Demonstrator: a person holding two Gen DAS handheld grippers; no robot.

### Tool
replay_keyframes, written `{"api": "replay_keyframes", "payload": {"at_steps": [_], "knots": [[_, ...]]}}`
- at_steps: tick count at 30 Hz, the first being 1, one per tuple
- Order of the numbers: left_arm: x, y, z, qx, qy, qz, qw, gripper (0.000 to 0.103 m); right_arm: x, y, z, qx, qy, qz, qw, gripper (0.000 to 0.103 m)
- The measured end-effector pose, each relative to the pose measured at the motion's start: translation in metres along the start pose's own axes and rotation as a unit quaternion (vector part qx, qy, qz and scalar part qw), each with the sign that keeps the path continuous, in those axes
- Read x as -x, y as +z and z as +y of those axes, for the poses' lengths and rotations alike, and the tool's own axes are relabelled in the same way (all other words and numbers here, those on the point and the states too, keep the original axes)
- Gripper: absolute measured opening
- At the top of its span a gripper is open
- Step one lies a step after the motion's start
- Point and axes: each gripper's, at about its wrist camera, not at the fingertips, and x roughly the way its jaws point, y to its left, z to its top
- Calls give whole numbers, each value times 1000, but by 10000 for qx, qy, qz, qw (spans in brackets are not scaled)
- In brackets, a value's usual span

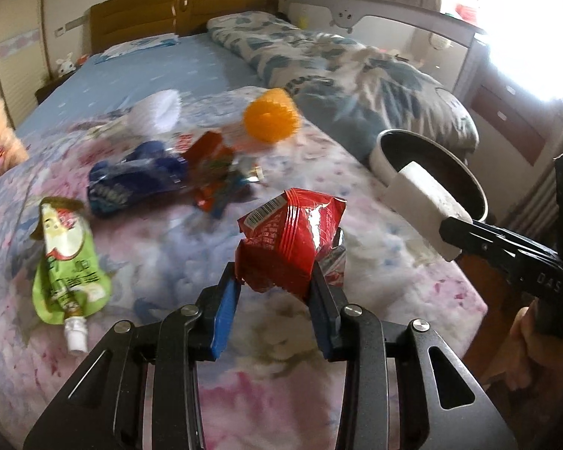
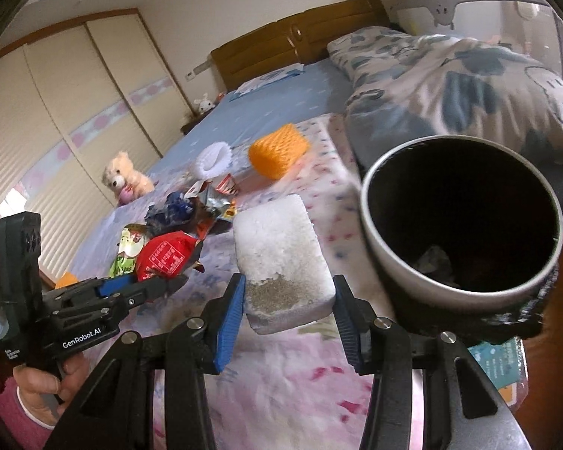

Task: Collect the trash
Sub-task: 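Grasp the red snack bag with the left tool while the right tool grasps the white block, then carry the red bag and white block to the bin and open both tools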

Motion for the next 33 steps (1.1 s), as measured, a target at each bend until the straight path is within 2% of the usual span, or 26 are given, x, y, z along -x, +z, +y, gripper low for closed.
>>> {"api": "replay_keyframes", "payload": {"at_steps": [20,33], "knots": [[-10,23,-66,-494,-307,-22,9983,34,47,1,-57,-443,-444,-390,9973,47],[-30,44,-97,-655,-435,40,9969,34,53,6,-90,-631,-679,-411,9948,47]]}}
